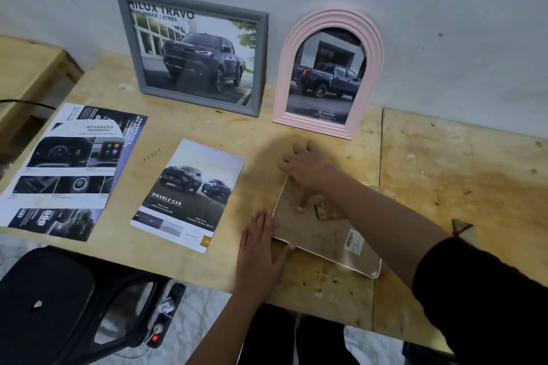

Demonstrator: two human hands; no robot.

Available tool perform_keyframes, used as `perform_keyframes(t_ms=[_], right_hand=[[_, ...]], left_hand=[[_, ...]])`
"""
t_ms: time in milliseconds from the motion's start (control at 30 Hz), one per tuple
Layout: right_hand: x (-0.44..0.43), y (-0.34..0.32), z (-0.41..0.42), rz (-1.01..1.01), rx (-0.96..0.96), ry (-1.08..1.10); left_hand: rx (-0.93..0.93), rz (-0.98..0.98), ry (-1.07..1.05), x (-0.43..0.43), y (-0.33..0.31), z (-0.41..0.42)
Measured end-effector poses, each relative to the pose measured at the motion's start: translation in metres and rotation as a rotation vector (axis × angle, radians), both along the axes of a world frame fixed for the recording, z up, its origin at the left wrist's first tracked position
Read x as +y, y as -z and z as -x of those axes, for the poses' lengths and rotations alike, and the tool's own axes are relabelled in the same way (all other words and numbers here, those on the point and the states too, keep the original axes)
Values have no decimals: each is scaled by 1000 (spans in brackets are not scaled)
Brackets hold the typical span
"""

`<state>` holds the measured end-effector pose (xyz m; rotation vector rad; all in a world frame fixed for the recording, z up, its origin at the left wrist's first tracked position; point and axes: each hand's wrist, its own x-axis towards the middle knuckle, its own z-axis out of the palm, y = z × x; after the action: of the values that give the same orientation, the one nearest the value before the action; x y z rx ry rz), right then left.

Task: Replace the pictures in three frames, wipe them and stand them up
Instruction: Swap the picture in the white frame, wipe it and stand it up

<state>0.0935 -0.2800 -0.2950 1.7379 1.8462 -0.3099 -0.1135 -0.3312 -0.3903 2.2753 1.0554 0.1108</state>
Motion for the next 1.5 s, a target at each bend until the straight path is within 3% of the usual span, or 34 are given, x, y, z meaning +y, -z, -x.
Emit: perform_keyframes(t_ms=[300,733,1100,1233,1367,1500], right_hand=[[-14,0,19,57,-53,-317],[-15,-1,24,134,18,-138],[-11,3,43,89,-121,-197],[-7,-1,38,143,-37,-187],[-2,-13,26,293,95,-39],[0,-23,22,335,117,-6]], left_hand=[[-9,19,-37,0,-6,-2],[-52,60,-87,1,-9,-3],[-64,50,-111,-1,-11,-5],[-76,76,-116,-2,-12,-6],[-94,103,-131,-3,-14,-8],[-73,135,-127,-3,-18,-8]])
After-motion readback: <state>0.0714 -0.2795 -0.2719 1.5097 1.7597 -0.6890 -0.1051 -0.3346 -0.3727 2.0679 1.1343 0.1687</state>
